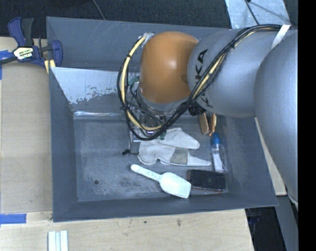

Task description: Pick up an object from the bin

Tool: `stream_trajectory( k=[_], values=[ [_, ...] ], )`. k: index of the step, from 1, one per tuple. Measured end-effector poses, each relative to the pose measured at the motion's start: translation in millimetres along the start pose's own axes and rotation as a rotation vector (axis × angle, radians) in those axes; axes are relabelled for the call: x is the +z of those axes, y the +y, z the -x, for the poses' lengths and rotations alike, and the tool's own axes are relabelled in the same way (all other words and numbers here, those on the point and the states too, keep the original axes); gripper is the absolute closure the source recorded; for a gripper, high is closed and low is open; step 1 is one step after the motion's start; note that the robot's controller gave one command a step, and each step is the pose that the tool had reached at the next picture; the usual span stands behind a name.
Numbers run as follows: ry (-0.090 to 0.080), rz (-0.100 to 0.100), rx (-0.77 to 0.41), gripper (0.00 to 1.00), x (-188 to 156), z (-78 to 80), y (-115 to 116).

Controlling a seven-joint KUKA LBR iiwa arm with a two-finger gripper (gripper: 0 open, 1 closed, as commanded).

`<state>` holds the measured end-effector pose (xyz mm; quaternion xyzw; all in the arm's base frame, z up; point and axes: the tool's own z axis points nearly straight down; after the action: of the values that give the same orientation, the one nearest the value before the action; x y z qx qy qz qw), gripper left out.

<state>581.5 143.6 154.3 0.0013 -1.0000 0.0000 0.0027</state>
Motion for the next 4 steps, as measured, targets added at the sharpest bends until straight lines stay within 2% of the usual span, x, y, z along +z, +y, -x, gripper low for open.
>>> stream_trajectory(
  k=[1, 2, 3, 4],
  values=[
    [-0.008, 0.001, 0.002, 0.0, -5, 2.0, -1],
    [-0.015, 0.003, -0.022, 0.0, 31, -8.4, -34],
    [-0.009, 0.0, 0.069, 0.0, 67, 6.3, -60],
    [-0.01, 0.001, 0.103, 1.0, 83, -19.2, -103]
  ],
)
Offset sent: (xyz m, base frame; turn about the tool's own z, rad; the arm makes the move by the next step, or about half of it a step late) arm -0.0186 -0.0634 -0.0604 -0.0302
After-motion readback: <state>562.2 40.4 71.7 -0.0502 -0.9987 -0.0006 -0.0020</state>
